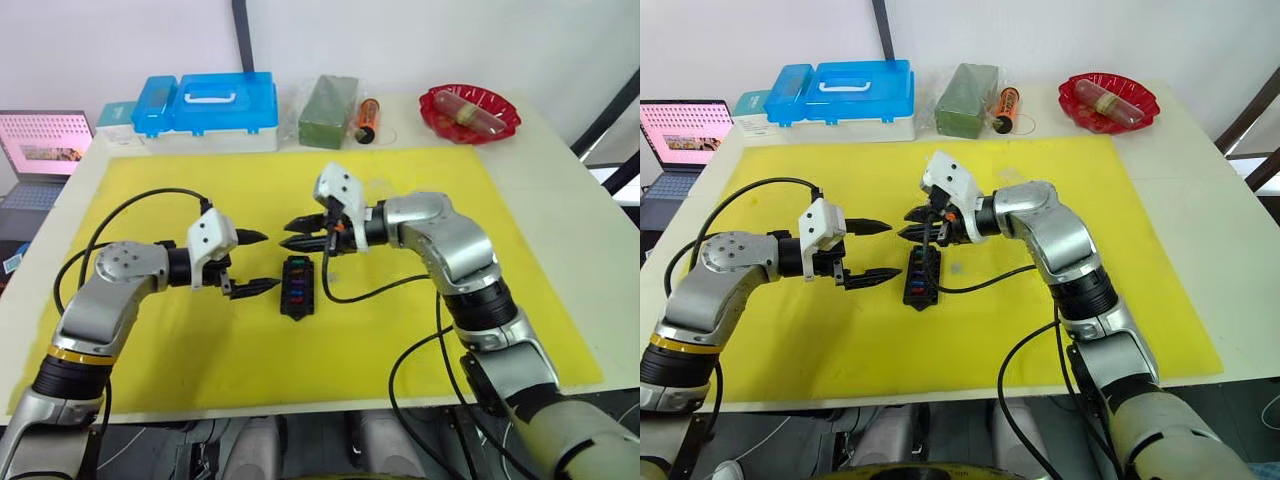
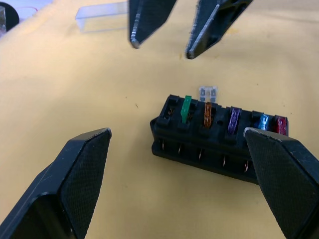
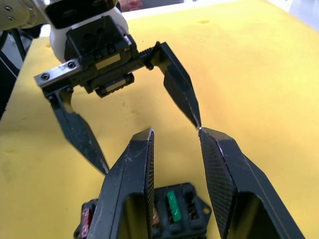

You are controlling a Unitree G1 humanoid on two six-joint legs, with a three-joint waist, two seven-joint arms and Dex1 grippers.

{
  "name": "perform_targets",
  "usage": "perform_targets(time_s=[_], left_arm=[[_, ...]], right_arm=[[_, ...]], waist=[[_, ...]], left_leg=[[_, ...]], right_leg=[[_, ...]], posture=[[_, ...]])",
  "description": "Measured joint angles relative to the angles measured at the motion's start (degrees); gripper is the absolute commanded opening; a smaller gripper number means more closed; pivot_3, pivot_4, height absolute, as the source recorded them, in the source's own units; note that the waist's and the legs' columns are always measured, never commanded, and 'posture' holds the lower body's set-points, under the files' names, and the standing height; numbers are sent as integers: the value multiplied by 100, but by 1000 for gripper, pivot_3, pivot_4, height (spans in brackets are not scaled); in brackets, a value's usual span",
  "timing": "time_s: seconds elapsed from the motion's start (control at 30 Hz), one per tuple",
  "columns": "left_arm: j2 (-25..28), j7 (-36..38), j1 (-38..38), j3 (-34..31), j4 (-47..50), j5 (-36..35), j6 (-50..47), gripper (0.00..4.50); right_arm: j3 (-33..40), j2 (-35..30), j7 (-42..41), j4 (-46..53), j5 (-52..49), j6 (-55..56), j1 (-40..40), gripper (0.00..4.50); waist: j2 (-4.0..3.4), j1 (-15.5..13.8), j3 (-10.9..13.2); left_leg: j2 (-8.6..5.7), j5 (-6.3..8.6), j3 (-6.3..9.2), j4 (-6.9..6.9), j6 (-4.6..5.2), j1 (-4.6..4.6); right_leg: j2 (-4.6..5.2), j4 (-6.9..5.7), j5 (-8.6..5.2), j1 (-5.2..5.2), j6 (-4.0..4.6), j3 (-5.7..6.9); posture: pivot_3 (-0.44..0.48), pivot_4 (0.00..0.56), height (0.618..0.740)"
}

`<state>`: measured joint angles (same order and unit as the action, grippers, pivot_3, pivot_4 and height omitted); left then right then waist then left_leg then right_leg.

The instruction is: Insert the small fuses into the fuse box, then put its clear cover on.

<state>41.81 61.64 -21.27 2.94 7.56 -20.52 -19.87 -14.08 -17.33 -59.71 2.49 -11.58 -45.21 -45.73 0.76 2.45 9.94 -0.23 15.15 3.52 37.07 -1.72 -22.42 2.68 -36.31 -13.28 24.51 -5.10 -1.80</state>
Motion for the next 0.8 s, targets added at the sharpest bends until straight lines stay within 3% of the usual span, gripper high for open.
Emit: perform_targets(time_s=[0.17, 0.8], left_arm=[[0, -40, 13, 0, 7, -10, -62, 4500], [62, 31, 12, -2, 7, -20, -116, 4500]], right_arm=[[0, 3, 201, -39, -143, 0, 158, 14], [-314, 144, 493, -836, -221, 432, 352, 14]], waist=[[0, 1, 0], [0, 1, 0]], left_leg=[[0, 0, 0, 1, 0, 0], [0, 0, 0, 1, 0, 2]], right_leg=[[0, 0, 0, 0, 0, 0], [-1, 1, 0, -2, 0, 0]], posture=[[0, 150, 740], [0, 150, 740]])
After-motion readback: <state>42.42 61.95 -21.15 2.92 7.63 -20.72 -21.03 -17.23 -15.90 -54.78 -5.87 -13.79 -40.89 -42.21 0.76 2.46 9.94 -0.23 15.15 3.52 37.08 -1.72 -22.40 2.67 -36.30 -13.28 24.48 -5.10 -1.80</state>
